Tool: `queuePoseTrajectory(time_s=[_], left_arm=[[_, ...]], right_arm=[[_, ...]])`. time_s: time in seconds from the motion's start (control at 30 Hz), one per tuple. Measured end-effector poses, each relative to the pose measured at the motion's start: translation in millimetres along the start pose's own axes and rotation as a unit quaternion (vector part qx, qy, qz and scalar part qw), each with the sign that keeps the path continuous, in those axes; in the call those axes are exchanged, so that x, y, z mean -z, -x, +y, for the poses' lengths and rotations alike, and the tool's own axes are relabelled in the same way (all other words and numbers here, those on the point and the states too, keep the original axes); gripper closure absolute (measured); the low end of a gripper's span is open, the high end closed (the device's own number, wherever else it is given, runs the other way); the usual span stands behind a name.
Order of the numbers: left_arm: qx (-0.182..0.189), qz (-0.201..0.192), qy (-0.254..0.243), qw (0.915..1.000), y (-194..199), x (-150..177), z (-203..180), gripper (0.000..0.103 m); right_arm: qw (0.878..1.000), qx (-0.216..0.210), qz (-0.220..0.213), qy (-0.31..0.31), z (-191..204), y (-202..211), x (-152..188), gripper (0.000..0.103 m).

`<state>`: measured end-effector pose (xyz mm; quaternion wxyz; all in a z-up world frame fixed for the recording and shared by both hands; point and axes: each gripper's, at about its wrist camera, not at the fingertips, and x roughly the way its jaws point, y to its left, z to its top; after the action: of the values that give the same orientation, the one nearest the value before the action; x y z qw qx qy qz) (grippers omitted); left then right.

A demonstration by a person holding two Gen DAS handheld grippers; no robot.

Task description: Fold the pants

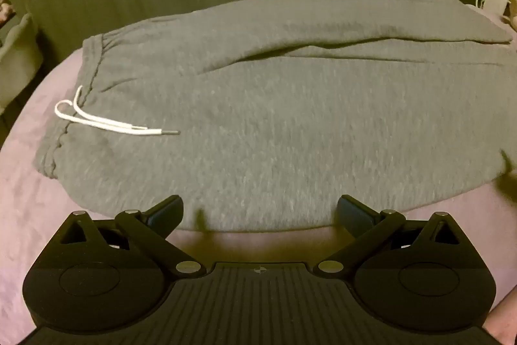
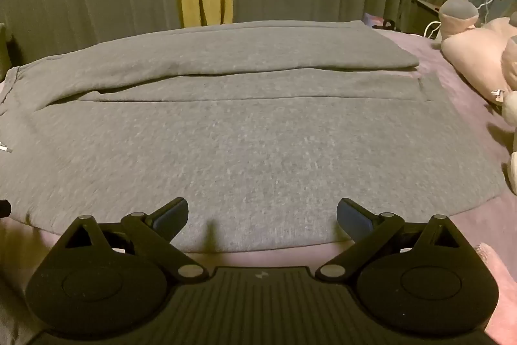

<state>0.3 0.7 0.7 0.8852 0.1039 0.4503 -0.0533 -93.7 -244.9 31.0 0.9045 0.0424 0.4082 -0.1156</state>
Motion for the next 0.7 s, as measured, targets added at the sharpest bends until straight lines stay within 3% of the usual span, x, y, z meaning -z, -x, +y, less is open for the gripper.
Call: queuePoseTrajectory(time_s=[0.7], left_arm=[[-0.008, 0.006, -0.006, 0.9999, -5.7, 6.9, -2.2, 0.000]], right_arm=[[1.000, -0.003, 0.003, -0.022, -12.7, -0.9, -0.4, 0.004]])
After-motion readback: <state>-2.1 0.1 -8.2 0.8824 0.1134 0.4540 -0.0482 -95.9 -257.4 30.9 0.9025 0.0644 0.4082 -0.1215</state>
